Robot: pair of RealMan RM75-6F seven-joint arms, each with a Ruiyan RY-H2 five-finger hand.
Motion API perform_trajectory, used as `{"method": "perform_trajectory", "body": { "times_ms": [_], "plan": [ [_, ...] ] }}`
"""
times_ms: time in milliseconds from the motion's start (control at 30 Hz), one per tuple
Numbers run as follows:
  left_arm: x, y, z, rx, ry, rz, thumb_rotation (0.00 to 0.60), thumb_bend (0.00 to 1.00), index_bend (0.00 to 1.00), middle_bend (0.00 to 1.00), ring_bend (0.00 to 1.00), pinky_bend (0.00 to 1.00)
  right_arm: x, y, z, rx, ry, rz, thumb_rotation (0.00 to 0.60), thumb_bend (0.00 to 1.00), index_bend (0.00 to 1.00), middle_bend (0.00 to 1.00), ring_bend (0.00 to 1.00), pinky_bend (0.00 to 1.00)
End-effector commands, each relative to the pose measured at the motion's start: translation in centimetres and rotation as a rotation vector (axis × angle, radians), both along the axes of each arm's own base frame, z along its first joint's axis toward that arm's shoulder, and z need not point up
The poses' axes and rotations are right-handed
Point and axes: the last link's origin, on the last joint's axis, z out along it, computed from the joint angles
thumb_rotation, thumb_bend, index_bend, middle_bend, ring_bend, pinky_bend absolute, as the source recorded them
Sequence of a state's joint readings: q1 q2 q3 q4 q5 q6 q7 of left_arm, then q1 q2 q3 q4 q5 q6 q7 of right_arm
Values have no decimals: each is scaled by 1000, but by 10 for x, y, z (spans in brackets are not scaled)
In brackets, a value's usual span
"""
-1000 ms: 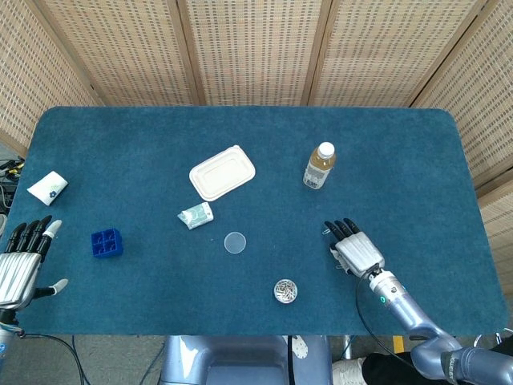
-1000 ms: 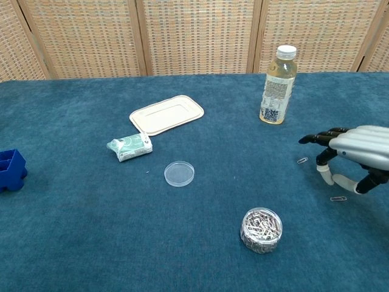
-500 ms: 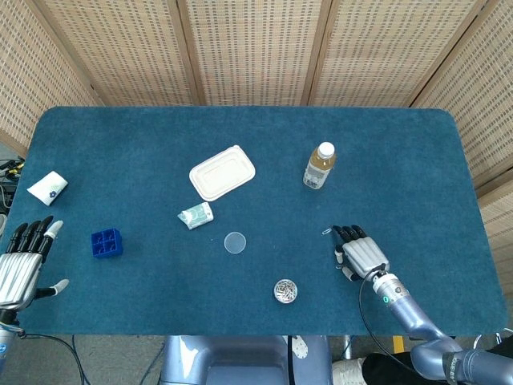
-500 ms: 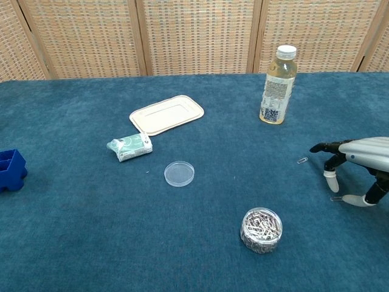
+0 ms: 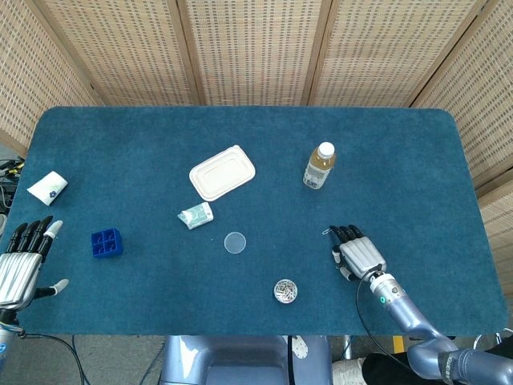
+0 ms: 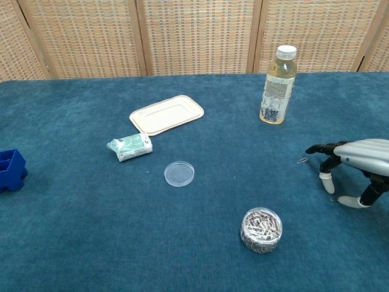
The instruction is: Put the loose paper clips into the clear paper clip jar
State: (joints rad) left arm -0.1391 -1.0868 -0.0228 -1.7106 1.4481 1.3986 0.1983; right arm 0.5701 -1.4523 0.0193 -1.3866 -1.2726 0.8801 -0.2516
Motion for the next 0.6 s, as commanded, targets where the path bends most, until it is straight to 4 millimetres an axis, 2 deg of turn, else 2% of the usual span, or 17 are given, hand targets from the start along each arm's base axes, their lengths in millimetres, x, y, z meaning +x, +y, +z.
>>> {"method": "perform_trajectory", "body": {
  "times_ms": [33, 600],
  "plan": [
    [0, 0, 0, 1, -1, -1, 600, 0, 0, 0, 0, 0, -1, -1, 0, -3, 0, 0, 600, 340, 497, 14, 0, 0],
    [1, 0, 0, 0, -3, -1, 600, 0, 0, 0, 0, 0, -8, 0, -2, 0, 35, 19, 600, 341, 497, 14, 0, 0]
  ]
}}
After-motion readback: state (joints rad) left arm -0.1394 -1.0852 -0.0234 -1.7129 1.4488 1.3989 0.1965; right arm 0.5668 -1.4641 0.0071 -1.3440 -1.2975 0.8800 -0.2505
